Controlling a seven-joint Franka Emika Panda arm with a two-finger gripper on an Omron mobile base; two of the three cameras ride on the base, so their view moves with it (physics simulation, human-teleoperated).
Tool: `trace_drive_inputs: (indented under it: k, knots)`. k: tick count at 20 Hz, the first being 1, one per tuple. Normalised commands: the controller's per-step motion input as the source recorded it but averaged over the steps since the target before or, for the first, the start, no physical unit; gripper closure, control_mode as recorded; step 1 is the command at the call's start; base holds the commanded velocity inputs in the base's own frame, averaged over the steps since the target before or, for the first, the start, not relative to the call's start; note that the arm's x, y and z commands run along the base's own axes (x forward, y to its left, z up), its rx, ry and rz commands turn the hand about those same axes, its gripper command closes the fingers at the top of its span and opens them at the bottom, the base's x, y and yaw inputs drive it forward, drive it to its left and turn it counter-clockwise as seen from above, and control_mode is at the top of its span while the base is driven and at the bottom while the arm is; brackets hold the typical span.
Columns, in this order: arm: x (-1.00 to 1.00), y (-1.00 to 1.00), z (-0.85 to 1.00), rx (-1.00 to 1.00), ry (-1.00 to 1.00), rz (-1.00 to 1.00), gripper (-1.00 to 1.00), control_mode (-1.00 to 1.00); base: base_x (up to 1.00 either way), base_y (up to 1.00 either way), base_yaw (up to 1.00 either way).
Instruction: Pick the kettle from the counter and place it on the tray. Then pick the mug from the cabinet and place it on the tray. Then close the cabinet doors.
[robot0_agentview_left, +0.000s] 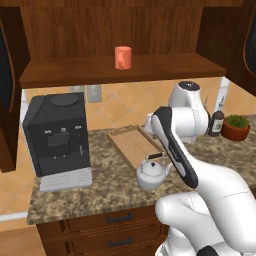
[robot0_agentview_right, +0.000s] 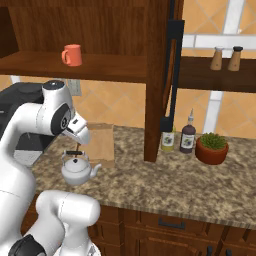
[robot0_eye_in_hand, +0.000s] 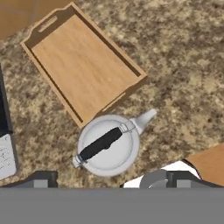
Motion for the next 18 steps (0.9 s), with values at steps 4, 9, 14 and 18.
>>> trace_drive_inputs:
  k: [4, 9, 14, 18]
  knots:
    - [0.27, 0.23, -0.43, 0.15, 0.00, -0.29, -1.00, -1.00, 0.00, 0.00, 0.00]
    - [0.29, 0.14, -0.29, 0.00, 0.06, -0.22, -1.00, -1.00, 0.00, 0.00, 0.00]
    - [0.14, 0.03, -0.31, 0.00, 0.09, -0.13, -1.00, -1.00, 0.00, 0.00, 0.00]
    - [0.03, 0.00, -0.30, 0.00, 0.08, -0.05, -1.00, -1.00, 0.00, 0.00, 0.00]
